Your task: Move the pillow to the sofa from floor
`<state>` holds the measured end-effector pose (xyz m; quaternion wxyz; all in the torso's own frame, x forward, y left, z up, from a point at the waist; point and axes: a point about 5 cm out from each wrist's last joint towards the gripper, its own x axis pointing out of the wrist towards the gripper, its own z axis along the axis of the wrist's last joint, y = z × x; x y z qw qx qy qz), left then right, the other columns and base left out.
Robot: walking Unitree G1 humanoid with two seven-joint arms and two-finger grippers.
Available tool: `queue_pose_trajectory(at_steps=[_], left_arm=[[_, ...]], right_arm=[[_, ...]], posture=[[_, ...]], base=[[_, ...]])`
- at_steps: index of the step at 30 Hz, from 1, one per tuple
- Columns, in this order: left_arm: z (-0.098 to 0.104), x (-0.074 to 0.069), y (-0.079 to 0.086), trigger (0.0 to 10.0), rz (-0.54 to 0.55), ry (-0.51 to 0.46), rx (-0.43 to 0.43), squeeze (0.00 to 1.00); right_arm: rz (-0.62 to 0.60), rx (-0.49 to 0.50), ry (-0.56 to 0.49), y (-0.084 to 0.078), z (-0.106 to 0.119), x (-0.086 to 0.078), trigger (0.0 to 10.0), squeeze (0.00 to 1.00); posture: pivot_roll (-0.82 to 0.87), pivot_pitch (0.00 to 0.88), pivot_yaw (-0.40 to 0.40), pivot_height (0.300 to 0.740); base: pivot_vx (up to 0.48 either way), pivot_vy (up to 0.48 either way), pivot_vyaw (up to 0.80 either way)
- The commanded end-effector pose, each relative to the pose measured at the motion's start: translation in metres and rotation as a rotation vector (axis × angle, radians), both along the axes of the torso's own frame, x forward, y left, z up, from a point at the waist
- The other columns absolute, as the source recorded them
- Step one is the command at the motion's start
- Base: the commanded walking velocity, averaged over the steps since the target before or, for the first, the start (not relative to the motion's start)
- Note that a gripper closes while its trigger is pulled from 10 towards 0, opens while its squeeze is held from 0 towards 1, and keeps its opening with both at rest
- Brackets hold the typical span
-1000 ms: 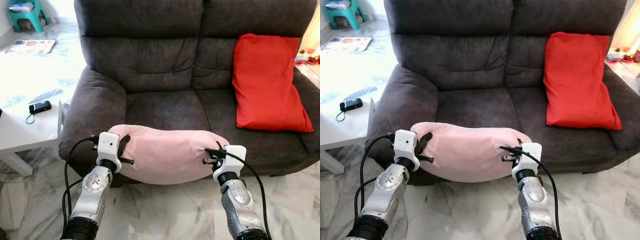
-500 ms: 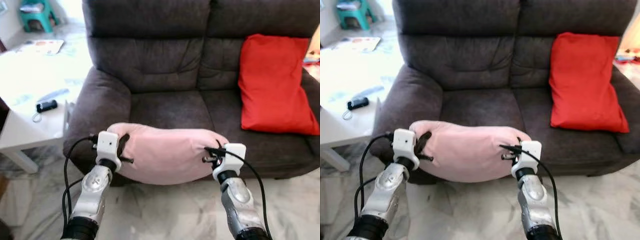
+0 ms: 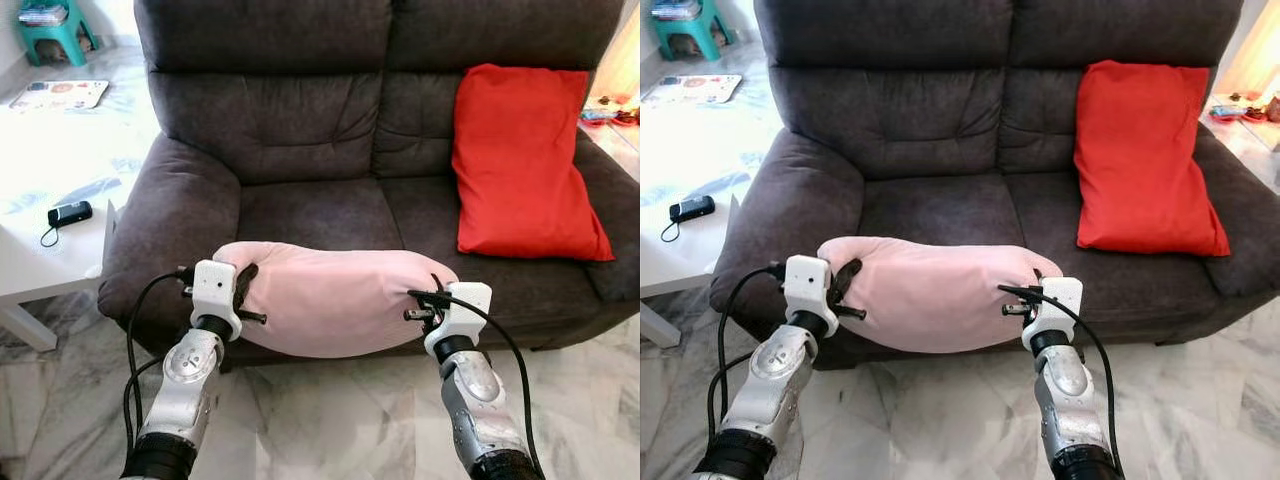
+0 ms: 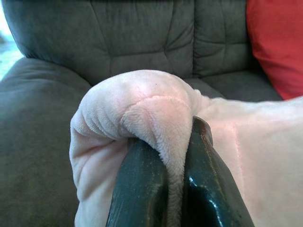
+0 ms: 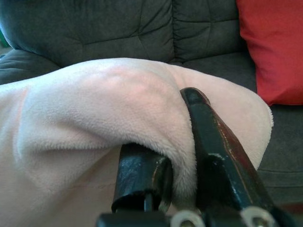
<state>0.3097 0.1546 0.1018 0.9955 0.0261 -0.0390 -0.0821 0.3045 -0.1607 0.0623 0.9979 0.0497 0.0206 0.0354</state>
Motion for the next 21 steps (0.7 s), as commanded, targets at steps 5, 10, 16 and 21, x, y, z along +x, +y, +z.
queue_pose_trajectory(at_steps=[5, 10, 16, 21], left_arm=[[0.034, -0.007, 0.026, 10.0, 0.167, -0.188, -0.007, 0.00], [0.047, -0.008, 0.024, 10.0, 0.172, -0.255, 0.017, 0.00], [0.048, -0.009, 0.019, 10.0, 0.165, -0.262, 0.043, 0.00], [0.049, -0.010, 0.020, 10.0, 0.175, -0.265, 0.046, 0.00]], right_arm=[[-0.005, 0.009, -0.189, -0.003, 0.042, 0.010, 10.0, 0.00], [0.040, -0.022, -0.237, 0.003, 0.054, 0.011, 10.0, 0.00], [0.076, -0.050, -0.250, 0.010, 0.057, 0.010, 10.0, 0.00], [0.077, -0.043, -0.255, 0.011, 0.060, 0.009, 10.0, 0.00]], posture=[[0.05, 0.085, -0.023, 0.740], [0.05, 0.085, -0.024, 0.740], [0.05, 0.085, -0.024, 0.740], [0.05, 0.086, -0.023, 0.740]], base=[[0.000, 0.000, 0.00], [0.000, 0.000, 0.00], [0.000, 0.000, 0.00], [0.052, 0.000, 0.00]])
